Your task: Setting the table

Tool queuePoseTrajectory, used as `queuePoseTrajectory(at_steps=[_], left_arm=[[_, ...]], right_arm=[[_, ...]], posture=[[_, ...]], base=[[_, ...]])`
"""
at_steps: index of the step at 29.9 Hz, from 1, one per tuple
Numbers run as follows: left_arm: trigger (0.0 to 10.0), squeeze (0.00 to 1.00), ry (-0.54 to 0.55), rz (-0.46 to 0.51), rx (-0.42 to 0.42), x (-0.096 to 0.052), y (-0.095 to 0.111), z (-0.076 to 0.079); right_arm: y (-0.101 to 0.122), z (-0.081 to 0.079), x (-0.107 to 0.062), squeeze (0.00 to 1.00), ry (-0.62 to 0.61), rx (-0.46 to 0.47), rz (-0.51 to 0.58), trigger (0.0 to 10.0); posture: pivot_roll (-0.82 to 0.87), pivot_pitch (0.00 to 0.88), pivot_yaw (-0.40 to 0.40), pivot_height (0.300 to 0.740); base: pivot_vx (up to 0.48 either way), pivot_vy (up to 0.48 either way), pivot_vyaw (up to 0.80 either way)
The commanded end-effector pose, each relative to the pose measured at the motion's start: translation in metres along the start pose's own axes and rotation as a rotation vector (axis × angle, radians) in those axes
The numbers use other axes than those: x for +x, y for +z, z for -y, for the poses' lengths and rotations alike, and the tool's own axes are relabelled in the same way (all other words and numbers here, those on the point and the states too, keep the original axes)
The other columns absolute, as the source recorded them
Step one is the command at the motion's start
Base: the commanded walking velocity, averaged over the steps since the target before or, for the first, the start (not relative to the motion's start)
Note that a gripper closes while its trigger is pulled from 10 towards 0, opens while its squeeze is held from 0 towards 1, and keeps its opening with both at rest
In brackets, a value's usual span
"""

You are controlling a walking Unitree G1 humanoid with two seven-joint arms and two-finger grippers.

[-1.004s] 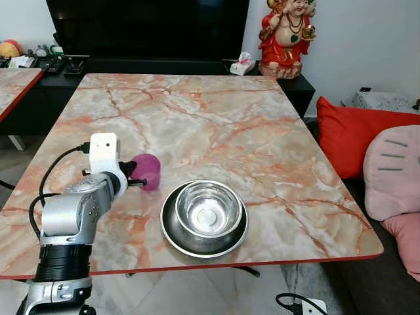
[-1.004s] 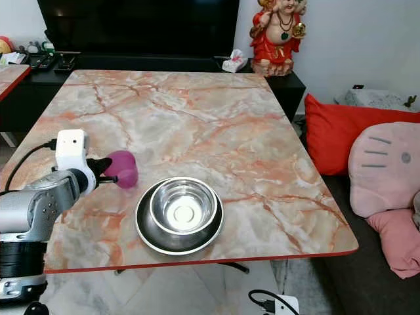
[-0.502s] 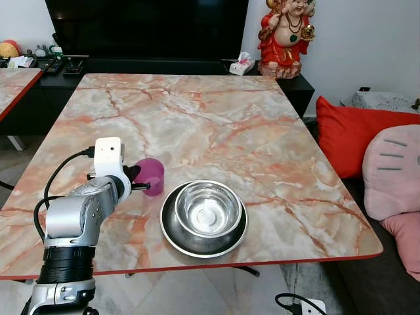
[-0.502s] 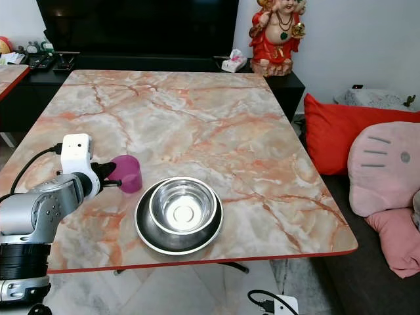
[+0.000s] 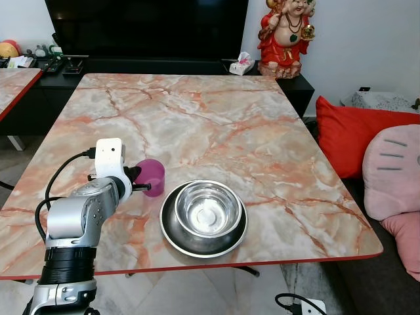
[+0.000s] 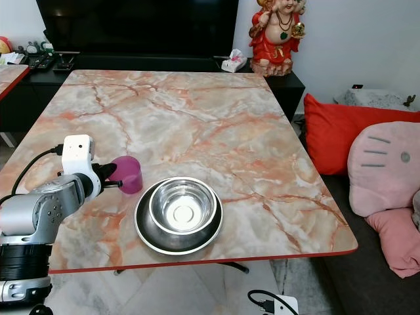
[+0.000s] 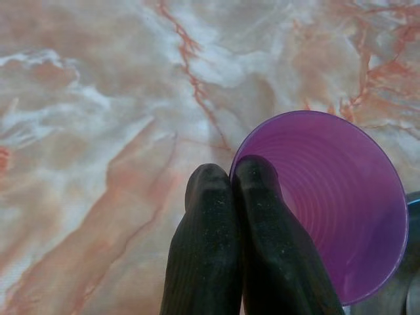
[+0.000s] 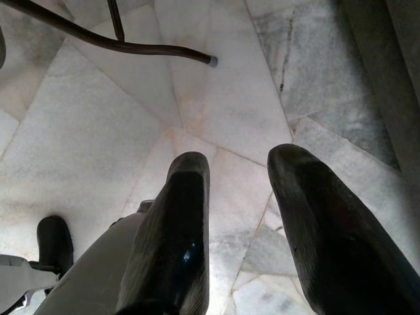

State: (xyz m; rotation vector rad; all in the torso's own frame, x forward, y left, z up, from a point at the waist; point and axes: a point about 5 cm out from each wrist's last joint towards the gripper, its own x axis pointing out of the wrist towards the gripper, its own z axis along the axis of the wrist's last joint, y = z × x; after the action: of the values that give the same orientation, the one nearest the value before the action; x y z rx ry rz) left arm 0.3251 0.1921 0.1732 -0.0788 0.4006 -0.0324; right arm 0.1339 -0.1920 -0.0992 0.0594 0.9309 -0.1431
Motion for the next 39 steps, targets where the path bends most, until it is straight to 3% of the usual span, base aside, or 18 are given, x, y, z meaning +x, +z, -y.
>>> queuePoseTrajectory(at_steps=[1, 11, 12, 14, 15, 26, 28, 30, 39], left_arm=[[10.0, 0.41, 0.006, 0.009, 0.006, -0.002, 0.004, 0.001], [10.0, 0.42, 0.003, 0.002, 0.006, -0.002, 0.003, 0.002], [10.0, 0.48, 0.002, 0.001, 0.006, -0.002, 0.002, 0.002], [10.0, 0.48, 0.002, -0.001, 0.005, -0.002, 0.002, 0.002], [10.0, 0.58, -0.002, -0.003, 0.006, -0.002, 0.001, 0.003], [10.0, 0.54, -0.005, -0.013, 0.001, -0.002, -0.001, 0.004], [10.0, 0.51, -0.007, -0.011, 0.000, -0.002, -0.001, 0.005], [10.0, 0.00, -0.007, 0.002, 0.001, -0.002, 0.000, 0.005], [10.0, 0.00, -0.028, 0.114, 0.088, -0.006, 0.019, 0.012]], right_arm=[[-0.003, 0.000, -0.001, 0.00, -0.005, 0.015, -0.011, 10.0], [-0.006, 0.001, -0.002, 0.00, -0.006, 0.017, -0.014, 10.0], [-0.006, 0.001, -0.002, 0.00, -0.007, 0.017, -0.015, 10.0], [-0.006, 0.002, -0.002, 0.00, -0.007, 0.017, -0.015, 10.0], [-0.007, 0.002, -0.002, 0.00, -0.008, 0.017, -0.016, 10.0], [-0.006, 0.002, -0.002, 0.00, -0.007, 0.013, -0.015, 10.0], [-0.006, 0.002, -0.002, 0.00, -0.006, 0.013, -0.014, 10.0], [-0.004, 0.001, -0.001, 0.00, -0.006, 0.012, -0.011, 10.0], [-0.003, 0.000, -0.001, 0.00, -0.001, 0.008, -0.008, 10.0]], posture=[[0.10, 0.000, -0.066, 0.740], [0.10, 0.000, -0.064, 0.740], [0.10, 0.000, -0.064, 0.740], [0.10, 0.000, -0.064, 0.740], [0.10, 0.000, -0.063, 0.740], [0.10, 0.000, -0.066, 0.740], [0.10, 0.000, -0.066, 0.740], [0.10, 0.000, -0.067, 0.740], [0.10, 0.000, -0.068, 0.740]], base=[[0.000, 0.000, 0.00], [0.000, 0.000, 0.00], [0.000, 0.000, 0.00], [0.000, 0.000, 0.00], [0.000, 0.000, 0.00], [0.000, 0.000, 0.00], [0.000, 0.000, 0.00], [0.000, 0.000, 0.00], [0.000, 0.000, 0.00]])
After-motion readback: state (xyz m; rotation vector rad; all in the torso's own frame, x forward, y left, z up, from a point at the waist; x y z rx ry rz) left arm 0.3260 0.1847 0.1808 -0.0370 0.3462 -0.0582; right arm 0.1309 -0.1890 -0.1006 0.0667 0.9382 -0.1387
